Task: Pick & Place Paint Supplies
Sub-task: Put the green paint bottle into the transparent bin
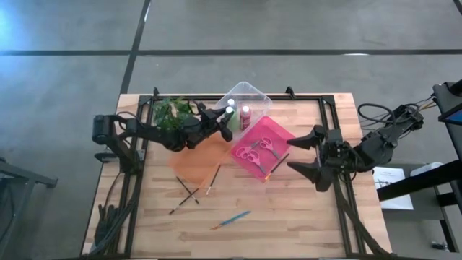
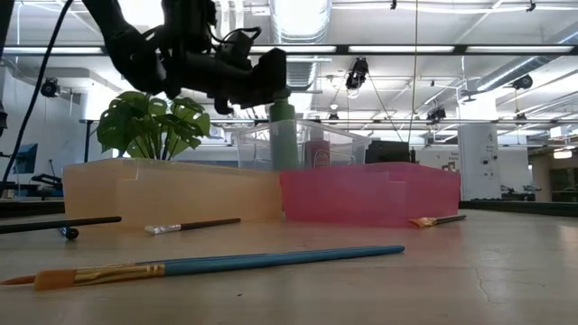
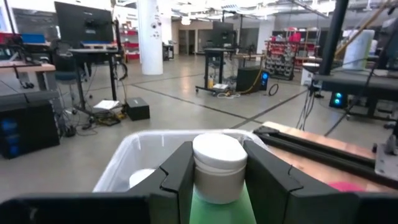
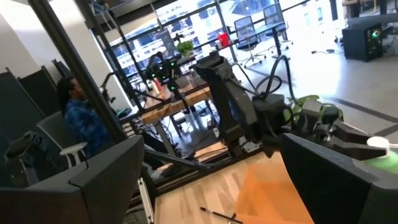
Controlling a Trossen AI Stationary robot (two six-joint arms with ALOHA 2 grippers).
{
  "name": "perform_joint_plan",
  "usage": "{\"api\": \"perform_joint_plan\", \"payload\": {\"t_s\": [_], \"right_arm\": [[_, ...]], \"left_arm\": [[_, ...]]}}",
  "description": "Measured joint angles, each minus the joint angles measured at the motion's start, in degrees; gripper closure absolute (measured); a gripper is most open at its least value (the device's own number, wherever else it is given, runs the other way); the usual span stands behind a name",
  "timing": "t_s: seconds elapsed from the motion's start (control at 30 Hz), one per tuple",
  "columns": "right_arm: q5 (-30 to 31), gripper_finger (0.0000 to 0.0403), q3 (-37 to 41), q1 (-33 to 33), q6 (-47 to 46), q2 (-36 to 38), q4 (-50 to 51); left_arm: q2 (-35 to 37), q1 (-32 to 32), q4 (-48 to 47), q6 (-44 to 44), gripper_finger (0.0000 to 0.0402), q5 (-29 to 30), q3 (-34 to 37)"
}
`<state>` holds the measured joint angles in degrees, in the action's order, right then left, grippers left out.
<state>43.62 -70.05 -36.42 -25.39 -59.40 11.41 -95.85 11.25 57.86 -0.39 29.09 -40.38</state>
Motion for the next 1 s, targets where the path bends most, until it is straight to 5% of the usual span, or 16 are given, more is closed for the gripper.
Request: {"api": "perform_joint_plan", "payload": {"t_s": [1.0], "right_arm": [[0.09,0.0031,0.00,1.62,-0.77,-0.09,0.24]], "left_arm": [[-9.20,0.26,6.88,-1.19,0.0285,-0.38,0.57]]}}
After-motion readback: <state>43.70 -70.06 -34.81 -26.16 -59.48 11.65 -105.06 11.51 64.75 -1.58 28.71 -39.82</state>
